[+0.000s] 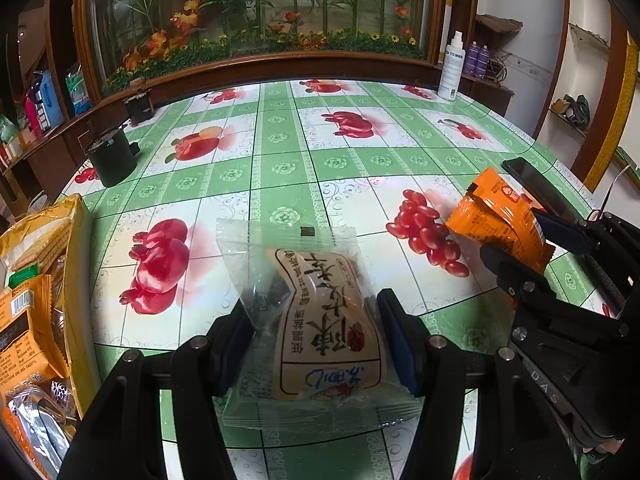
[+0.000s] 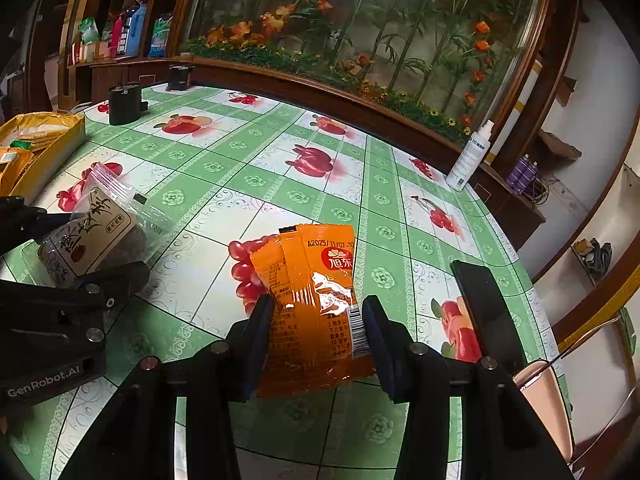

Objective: Organize snacks

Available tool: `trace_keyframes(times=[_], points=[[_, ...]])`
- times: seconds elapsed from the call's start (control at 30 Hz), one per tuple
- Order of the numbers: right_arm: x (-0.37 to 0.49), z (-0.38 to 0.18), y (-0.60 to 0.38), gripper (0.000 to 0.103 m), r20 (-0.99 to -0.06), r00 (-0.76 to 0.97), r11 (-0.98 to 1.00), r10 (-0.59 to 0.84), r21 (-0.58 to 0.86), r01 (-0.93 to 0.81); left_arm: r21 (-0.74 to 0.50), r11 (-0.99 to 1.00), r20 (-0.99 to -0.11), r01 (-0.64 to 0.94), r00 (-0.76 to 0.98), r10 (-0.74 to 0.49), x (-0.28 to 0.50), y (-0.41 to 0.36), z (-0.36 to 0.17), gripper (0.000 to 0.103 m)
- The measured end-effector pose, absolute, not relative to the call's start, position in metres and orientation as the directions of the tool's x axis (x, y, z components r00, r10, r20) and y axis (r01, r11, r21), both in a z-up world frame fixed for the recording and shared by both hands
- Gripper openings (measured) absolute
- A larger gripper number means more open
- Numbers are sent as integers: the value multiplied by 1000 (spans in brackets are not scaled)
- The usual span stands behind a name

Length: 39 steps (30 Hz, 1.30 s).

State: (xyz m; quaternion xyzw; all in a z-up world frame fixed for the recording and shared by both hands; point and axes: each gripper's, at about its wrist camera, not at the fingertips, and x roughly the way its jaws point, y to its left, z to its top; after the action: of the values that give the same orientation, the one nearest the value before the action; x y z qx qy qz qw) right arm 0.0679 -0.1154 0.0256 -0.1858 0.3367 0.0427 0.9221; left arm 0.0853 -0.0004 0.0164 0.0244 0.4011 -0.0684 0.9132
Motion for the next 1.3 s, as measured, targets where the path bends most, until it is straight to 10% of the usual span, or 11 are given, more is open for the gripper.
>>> trace_keyframes(times=[1.3], points=[[61,42,-121,49,-570,818,934,-74,-327,-143,36,992,-646,117,760,-66,72,-1,38,60]])
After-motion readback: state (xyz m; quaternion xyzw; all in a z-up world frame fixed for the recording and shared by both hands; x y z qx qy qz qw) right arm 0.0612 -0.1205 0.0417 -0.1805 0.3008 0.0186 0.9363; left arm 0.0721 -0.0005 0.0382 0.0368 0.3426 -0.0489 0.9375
